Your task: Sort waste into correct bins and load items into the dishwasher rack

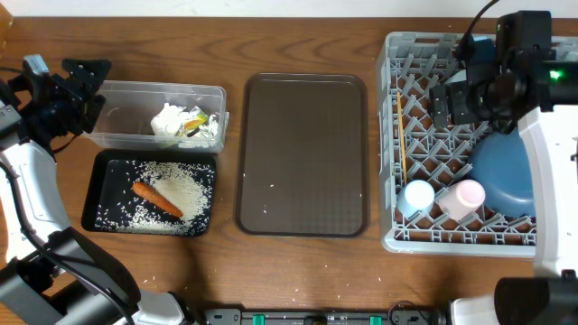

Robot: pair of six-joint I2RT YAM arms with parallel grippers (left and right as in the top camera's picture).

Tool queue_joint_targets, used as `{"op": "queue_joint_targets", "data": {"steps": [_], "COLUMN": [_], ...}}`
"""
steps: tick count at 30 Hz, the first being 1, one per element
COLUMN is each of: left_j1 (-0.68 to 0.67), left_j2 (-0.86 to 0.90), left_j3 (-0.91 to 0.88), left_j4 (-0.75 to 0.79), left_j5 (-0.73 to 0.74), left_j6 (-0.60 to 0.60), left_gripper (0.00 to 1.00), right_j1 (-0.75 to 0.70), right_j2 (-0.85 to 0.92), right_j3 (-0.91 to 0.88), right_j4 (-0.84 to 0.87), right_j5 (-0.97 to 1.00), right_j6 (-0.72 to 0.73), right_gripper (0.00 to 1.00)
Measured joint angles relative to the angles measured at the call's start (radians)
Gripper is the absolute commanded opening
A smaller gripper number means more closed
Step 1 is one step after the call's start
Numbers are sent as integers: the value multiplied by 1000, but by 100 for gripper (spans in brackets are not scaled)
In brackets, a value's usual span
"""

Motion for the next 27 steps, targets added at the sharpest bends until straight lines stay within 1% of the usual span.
{"op": "queue_joint_targets", "data": {"steps": [3, 12, 21, 27], "left_j1": [0, 0, 0, 0], "left_j2": [0, 0, 0, 0], "left_j3": [0, 0, 0, 0], "left_j4": [0, 0, 0, 0], "left_j5": [0, 0, 0, 0], "left_j6": [0, 0, 0, 0], "left_gripper": [96, 96, 96, 96], "right_j1": [11, 71, 71, 83], "right_j2": [-72, -439, -778, -943], "right_j3": [0, 6, 10, 15], "right_j4": [0, 0, 0, -1], "right_j5": [4, 4, 6, 6], "right_j6": [0, -1, -1, -1], "right_gripper": [99, 99, 99, 99]}}
